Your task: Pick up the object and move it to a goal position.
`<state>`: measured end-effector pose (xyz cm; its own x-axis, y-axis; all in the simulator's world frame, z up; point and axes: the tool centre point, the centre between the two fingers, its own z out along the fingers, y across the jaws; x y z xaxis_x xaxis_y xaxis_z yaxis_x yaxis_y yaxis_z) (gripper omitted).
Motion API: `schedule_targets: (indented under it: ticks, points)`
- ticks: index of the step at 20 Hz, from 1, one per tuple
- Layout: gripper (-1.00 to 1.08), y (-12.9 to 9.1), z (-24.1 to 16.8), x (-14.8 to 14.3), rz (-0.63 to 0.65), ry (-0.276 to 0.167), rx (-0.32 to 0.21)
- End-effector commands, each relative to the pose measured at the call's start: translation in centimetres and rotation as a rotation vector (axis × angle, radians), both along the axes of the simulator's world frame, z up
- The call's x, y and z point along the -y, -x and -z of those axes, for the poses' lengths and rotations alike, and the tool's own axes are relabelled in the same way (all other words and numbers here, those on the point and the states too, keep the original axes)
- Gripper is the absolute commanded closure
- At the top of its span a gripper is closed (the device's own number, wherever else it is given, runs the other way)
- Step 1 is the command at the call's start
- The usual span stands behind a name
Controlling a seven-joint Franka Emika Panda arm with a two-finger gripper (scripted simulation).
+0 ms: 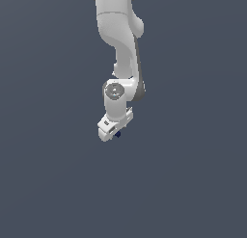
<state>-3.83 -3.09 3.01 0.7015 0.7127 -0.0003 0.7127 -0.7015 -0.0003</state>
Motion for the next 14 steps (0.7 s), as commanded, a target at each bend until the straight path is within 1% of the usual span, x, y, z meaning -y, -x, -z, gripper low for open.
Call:
schedule_targets:
  ticks: [1, 6, 7, 14]
  points:
    - [-0.92, 0.01, 1.01, -0.01, -0.001, 0.000, 0.000]
    - [-0.92, -0.07, 1.70, 0.02, -0.001, 0.000, 0.000]
    - [1.08, -0.07, 1.70, 0.02, -0.001, 0.000, 0.000]
    - [1.08, -0.07, 1.70, 0.02, -0.001, 0.000, 0.000]
